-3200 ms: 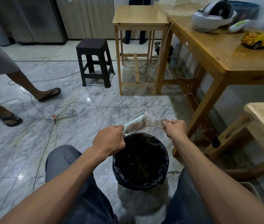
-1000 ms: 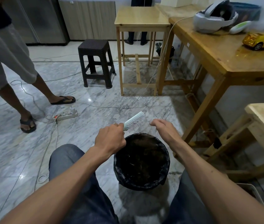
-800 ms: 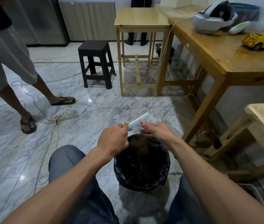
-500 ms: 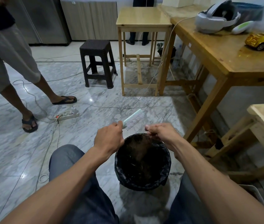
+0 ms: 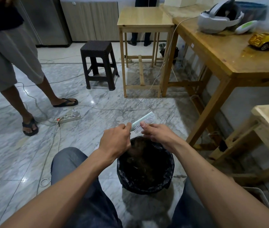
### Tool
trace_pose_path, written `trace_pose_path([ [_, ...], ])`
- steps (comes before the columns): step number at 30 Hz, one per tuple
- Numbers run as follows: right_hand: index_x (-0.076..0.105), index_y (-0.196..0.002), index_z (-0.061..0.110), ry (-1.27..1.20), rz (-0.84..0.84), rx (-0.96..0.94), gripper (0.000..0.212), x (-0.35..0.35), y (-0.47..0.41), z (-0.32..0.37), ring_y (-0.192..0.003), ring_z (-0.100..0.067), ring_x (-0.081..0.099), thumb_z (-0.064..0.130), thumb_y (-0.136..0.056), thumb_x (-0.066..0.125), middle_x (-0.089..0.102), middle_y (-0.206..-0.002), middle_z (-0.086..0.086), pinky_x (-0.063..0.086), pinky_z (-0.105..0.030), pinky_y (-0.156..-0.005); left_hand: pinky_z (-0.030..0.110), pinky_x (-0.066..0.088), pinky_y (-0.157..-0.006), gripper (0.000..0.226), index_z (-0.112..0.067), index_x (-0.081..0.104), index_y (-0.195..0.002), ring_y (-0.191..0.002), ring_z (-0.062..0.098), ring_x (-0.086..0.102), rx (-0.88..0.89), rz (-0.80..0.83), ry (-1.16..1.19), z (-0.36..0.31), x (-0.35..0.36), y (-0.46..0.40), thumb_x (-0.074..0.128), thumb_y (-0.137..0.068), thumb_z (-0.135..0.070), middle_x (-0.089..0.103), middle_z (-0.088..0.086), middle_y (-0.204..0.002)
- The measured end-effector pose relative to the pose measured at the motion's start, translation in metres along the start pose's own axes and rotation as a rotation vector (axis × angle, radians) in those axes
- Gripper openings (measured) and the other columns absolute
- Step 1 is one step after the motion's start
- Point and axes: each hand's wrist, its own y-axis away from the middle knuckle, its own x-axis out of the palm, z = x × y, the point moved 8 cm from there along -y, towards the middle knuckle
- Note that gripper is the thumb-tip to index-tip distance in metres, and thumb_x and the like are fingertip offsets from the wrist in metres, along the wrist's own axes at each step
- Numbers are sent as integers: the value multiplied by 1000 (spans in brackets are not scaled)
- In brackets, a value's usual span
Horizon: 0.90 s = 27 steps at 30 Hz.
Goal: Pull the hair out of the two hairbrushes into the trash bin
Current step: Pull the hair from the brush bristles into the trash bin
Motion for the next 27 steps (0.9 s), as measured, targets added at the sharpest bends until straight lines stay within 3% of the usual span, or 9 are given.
trace_pose_path([
  [2,72,-106,6,-177,25,11,47,5,-3,-2,-81,-10,74,48,-86,74,78,-105,-8,55,-23,-79,35,37,-49,34,-11,60,-125,-63,39,62,2,-14,28,0,-1,0,57,-92,-23,66,10,-84],
  [4,72,-90,1,-309,-4,-12,32,3,-4,-2,-57,-8,59,32,-87,78,72,-85,-8,55,-18,-63,34,36,-50,38,-12,58,-129,-65,39,61,10,-22,56,1,-3,1,57,-93,-24,66,9,-86],
  [6,74,-77,5,-292,-35,-26,24,-1,-4,-4,-54,-8,52,26,-87,80,66,-76,-8,52,-16,-58,34,36,-50,39,-13,58,-130,-64,38,61,28,-30,61,1,-4,3,58,-92,-25,66,8,-85],
  [9,77,-61,13,-149,-78,-77,30,-5,-1,-4,-59,-10,56,24,-89,79,70,-80,-13,50,-21,-65,33,36,-49,40,-13,58,-130,-63,37,61,34,-24,40,3,-1,3,59,-92,-24,67,8,-86],
  [13,76,-77,6,-110,-169,-141,20,-20,9,3,-57,-7,56,14,-95,71,68,-64,0,48,-16,-60,32,34,-49,35,-12,58,-127,-62,37,62,-42,-5,7,16,1,2,55,-94,-23,66,9,-88],
  [18,76,-78,5,-182,-253,-125,19,-44,12,-3,-73,-17,62,6,-95,69,73,-83,-15,52,-25,-69,33,32,-48,28,-9,60,-120,-62,39,62,-106,12,-41,32,0,0,54,-94,-19,67,11,-88],
  [22,79,-103,2,314,-101,-43,17,-27,14,-11,-81,-15,66,5,-97,64,80,-98,-12,51,-23,-77,33,34,-50,27,-10,59,-119,-65,38,63,-109,14,-46,29,1,-2,52,-95,-20,68,10,-92],
  [25,61,-142,12,596,-33,36,56,-20,9,-15,-112,-17,65,-2,-88,50,65,-139,-11,47,-20,-86,32,33,-50,28,-11,59,-122,-65,37,62,-93,10,-43,22,-1,-2,51,-96,-20,66,9,-92],
  [27,41,-156,22,520,-15,68,81,-16,7,-15,-109,-19,60,9,-77,54,43,-157,-14,48,-23,-82,30,30,-48,28,-12,60,-122,-61,35,60,-57,1,-38,19,-3,-2,54,-95,-20,65,8,-88],
])
